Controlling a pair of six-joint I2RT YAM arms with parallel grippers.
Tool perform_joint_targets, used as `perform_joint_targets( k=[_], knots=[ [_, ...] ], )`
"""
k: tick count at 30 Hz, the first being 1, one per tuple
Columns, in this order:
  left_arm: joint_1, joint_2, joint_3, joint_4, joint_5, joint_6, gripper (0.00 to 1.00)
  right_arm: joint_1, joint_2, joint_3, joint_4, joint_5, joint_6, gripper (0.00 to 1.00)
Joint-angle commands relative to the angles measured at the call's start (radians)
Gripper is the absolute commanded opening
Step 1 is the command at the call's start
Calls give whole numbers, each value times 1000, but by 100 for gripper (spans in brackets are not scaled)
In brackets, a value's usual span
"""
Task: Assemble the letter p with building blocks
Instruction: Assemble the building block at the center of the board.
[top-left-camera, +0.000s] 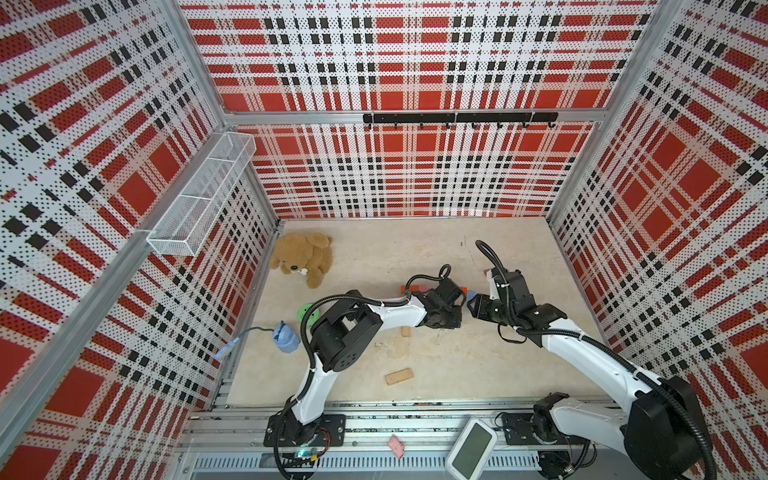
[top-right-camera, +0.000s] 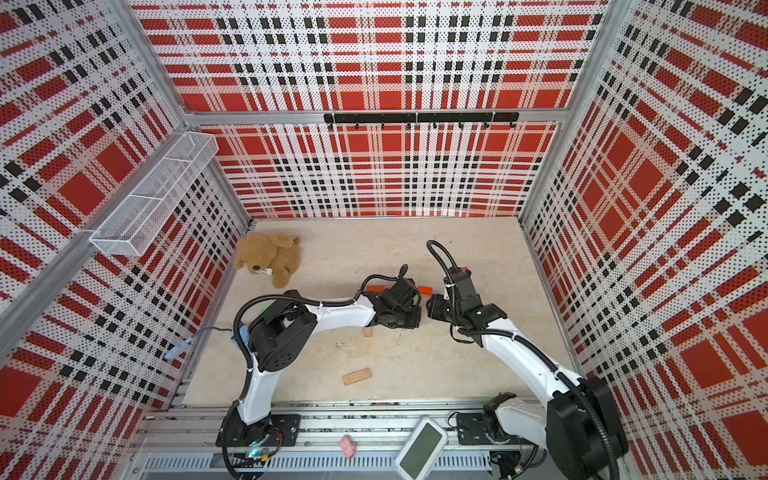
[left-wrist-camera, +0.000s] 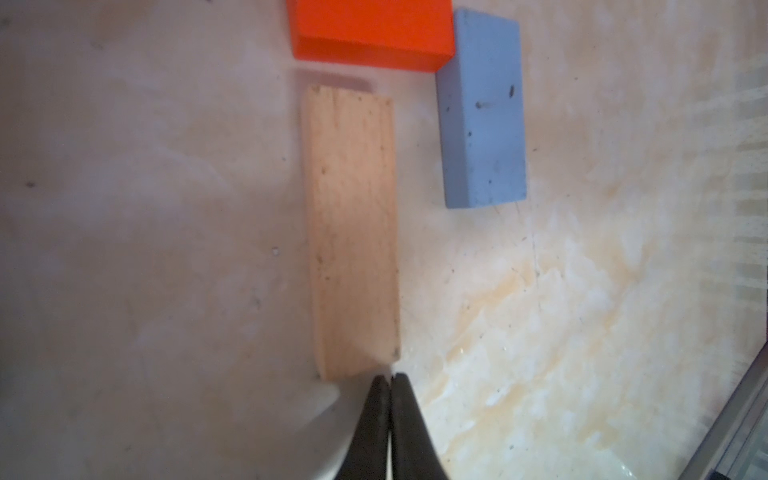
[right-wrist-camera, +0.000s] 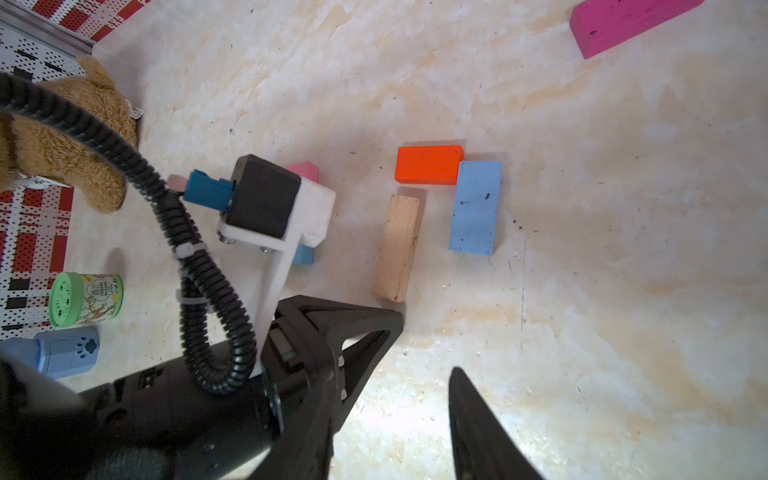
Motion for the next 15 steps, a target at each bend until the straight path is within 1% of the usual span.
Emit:
perform_joint_targets(
  k=[1, 7, 15],
  knots=[
    [5, 22, 18, -1, 3, 16, 9, -3, -5, -11, 24, -3, -15, 46],
    [-15, -24, -41, 4, -11, 9, 9, -3, -5, -9, 22, -4, -18, 46],
    [14, -61, -99, 17, -28, 8, 9, -3, -9, -9, 21, -4, -19, 46]
  ],
)
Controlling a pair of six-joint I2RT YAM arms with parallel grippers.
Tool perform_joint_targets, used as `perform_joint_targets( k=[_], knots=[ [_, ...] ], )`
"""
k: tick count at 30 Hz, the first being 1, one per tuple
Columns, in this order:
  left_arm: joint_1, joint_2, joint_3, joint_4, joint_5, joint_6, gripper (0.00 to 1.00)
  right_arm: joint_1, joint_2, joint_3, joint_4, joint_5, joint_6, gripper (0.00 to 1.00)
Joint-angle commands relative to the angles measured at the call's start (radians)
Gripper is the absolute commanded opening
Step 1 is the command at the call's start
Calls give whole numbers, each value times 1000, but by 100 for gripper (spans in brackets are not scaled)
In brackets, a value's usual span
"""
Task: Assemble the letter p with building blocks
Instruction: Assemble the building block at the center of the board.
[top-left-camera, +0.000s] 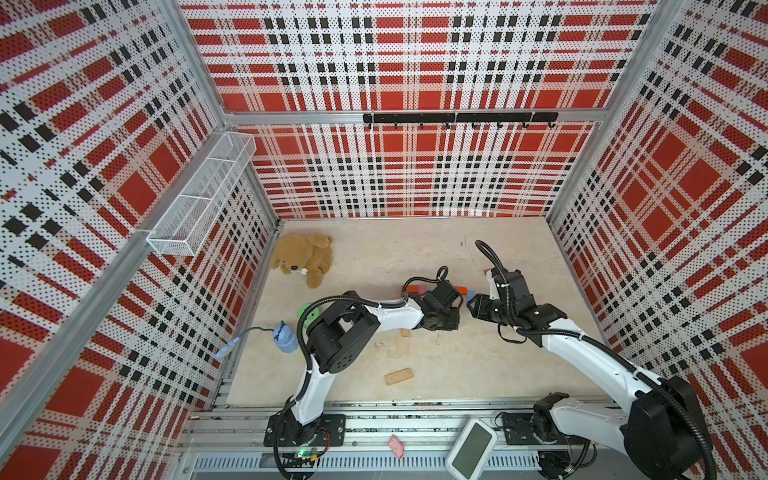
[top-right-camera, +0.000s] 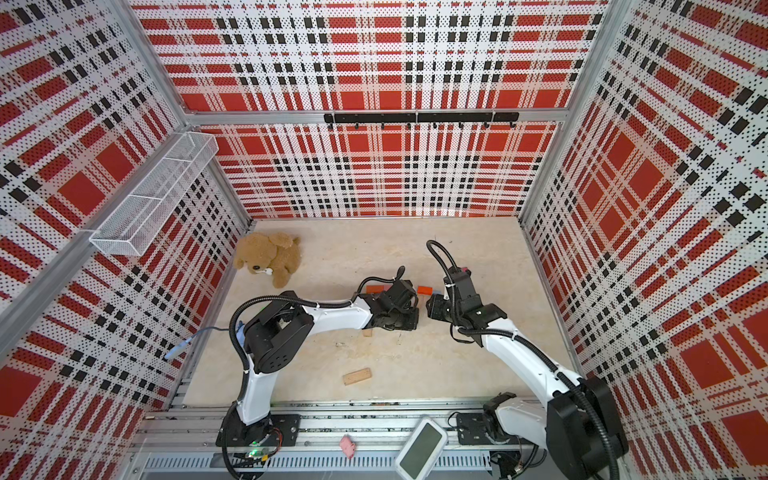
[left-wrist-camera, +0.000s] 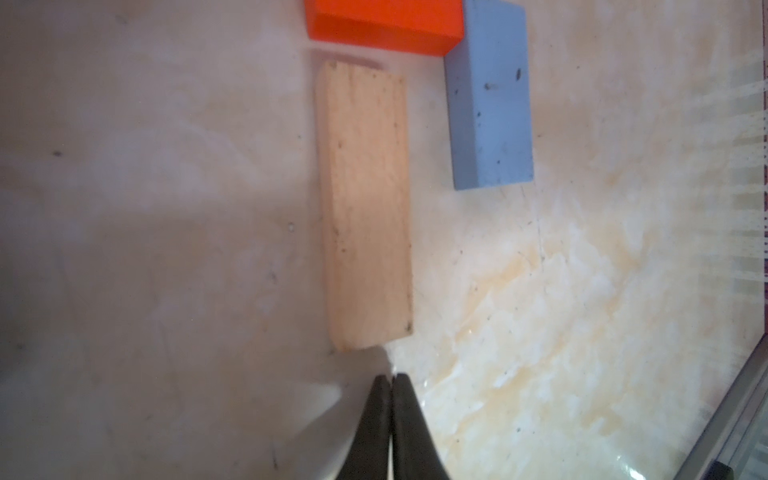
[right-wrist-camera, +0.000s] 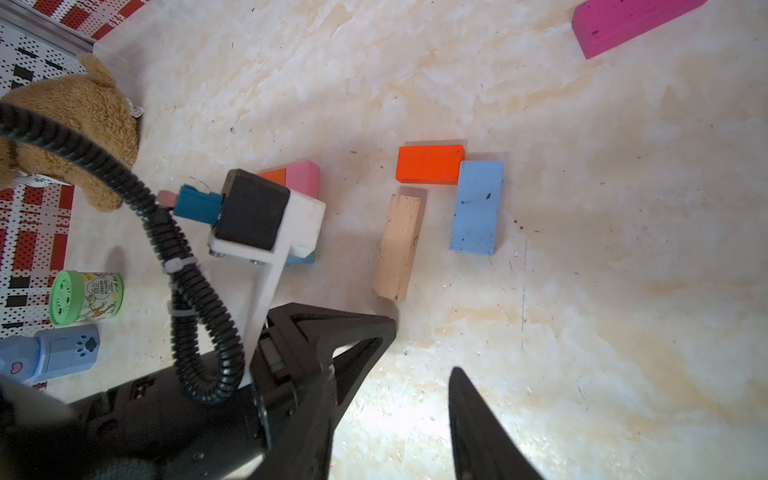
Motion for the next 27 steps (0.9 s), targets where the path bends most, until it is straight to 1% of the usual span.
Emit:
perform_joint_targets(
  k=[1, 27],
  knots=[
    [16, -24, -29, -23, -25, 6, 9, -3, -7, -9, 21, -2, -16, 46],
    [10, 34, 52, -24, -14, 17, 9, -3, -5, -9, 22, -8, -17, 46]
  ],
)
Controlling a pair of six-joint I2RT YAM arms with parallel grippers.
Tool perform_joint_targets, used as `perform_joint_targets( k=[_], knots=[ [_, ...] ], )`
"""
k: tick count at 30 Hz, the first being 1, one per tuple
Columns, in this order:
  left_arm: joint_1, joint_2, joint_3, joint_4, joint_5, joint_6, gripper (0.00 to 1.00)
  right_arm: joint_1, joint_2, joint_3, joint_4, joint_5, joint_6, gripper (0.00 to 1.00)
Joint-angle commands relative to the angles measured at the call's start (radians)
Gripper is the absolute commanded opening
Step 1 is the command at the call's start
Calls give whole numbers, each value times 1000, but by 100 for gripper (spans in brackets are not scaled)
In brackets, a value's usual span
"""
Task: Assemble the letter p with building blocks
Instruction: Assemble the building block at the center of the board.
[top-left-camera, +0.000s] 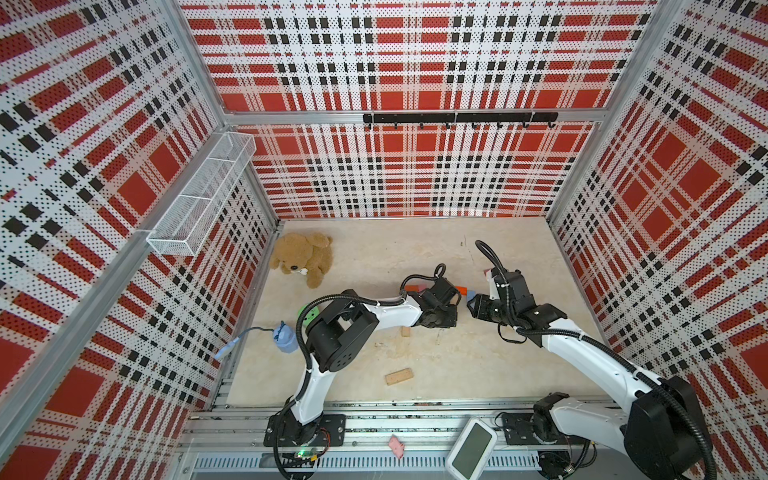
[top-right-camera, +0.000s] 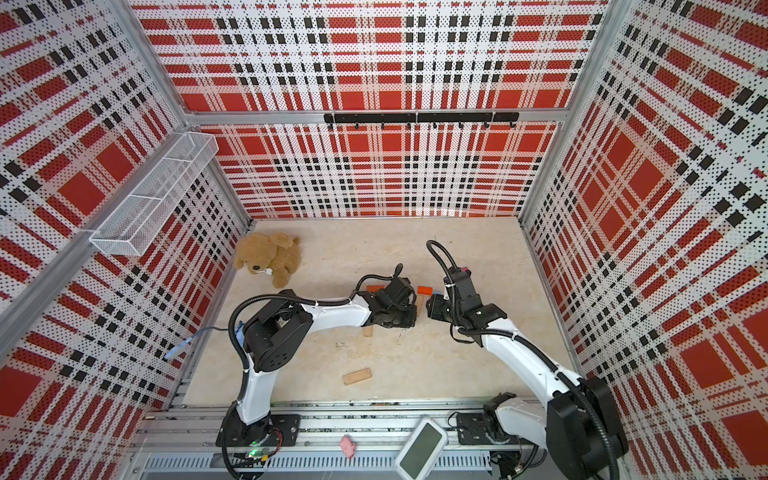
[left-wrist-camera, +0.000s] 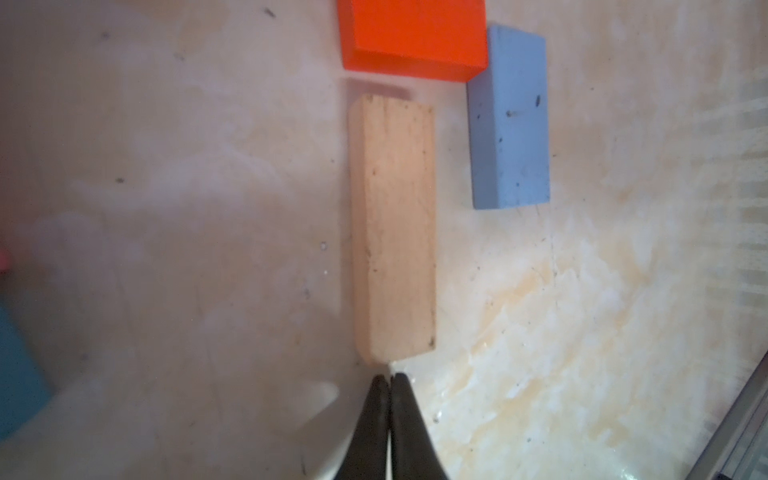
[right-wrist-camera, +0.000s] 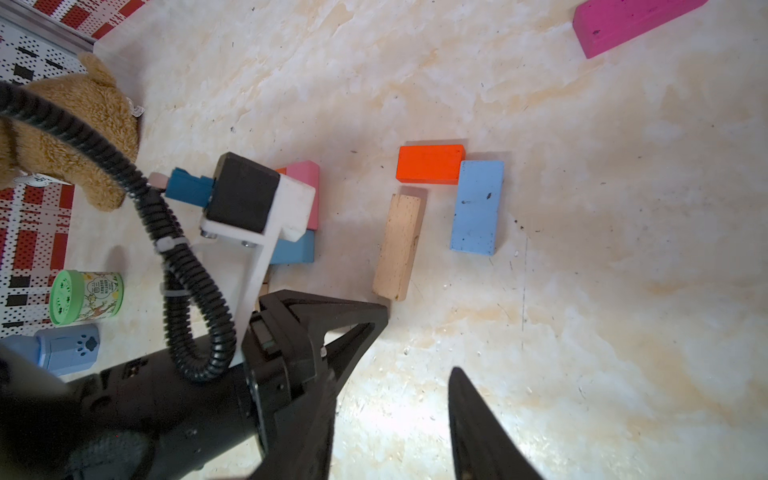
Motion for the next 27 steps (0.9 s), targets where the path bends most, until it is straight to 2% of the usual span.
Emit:
perform_joint_targets(
  k=[1, 27],
  knots=[
    [-5, 25, 30, -5, -11, 8, 9, -3, -5, -9, 22, -3, -17, 46],
    [-10, 37, 52, -7, -8, 8, 9, -3, -5, -9, 22, -3, -17, 46]
  ],
)
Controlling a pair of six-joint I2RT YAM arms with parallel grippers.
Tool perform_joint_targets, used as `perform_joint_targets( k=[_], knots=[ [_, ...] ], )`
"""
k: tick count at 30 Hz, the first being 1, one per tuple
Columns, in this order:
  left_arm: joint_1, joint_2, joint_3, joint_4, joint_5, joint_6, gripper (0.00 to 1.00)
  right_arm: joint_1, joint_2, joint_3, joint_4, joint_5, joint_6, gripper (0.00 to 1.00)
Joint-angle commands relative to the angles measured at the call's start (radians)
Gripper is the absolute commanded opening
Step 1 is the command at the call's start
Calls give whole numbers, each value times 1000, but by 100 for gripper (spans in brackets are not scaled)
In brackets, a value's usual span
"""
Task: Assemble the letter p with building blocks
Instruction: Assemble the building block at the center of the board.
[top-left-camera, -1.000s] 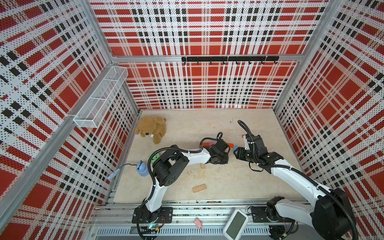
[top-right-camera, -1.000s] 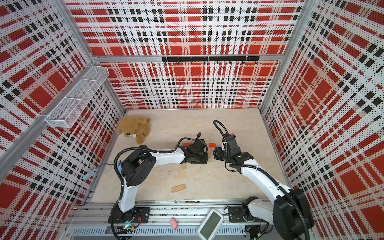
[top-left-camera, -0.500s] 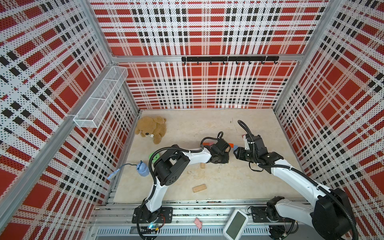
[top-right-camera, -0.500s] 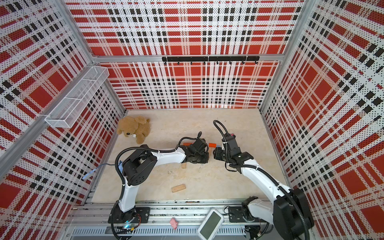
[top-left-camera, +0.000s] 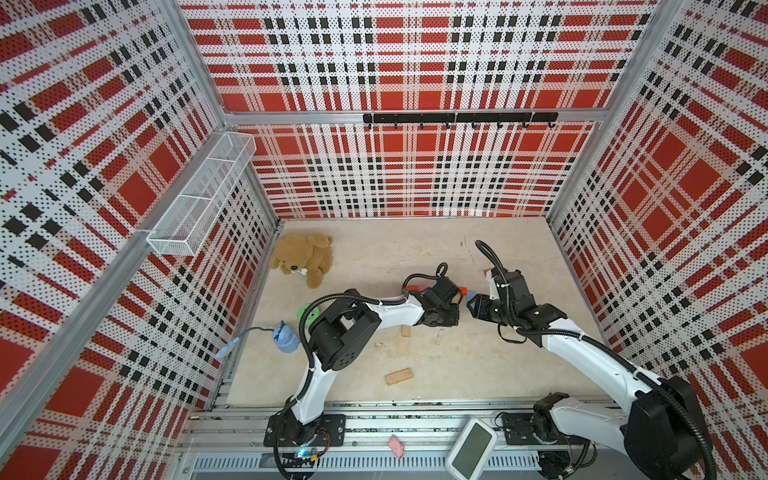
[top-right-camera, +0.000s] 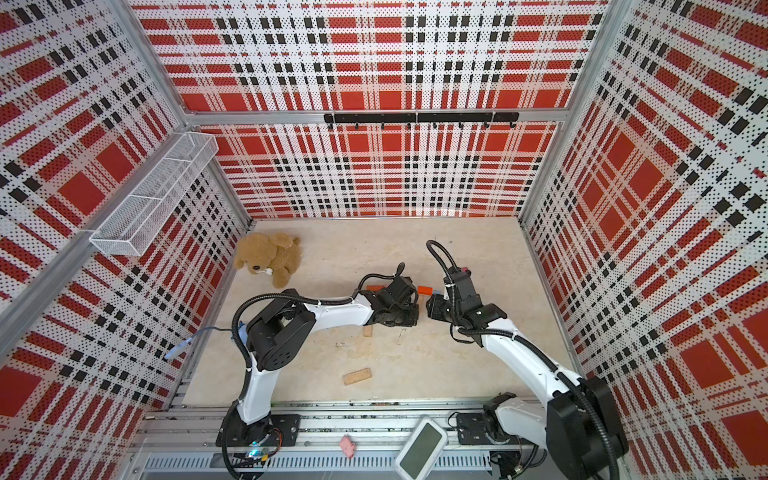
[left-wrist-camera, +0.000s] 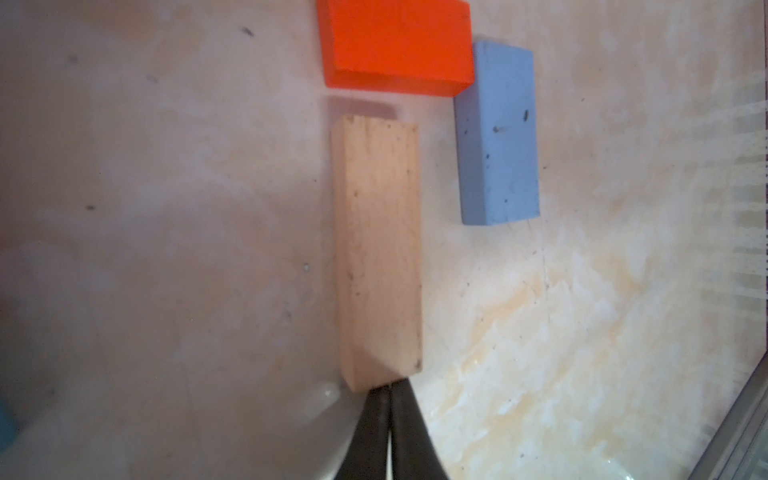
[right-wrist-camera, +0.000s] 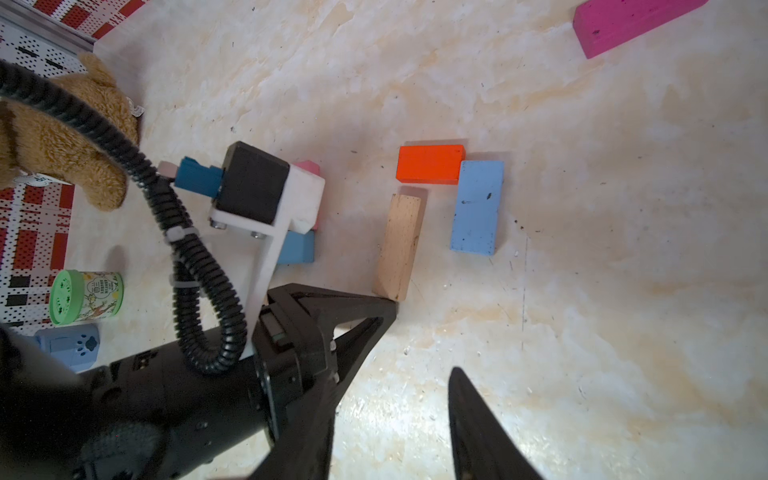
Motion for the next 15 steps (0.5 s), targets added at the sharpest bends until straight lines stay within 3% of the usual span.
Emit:
perform_joint_targets(
  k=[1, 15],
  knots=[
    [-6, 17, 26, -7, -9, 7, 9, -3, -5, -9, 22, -2, -16, 46],
    [-2, 22, 37, -7, -3, 10, 10, -3, -5, -8, 22, -3, -17, 46]
  ],
)
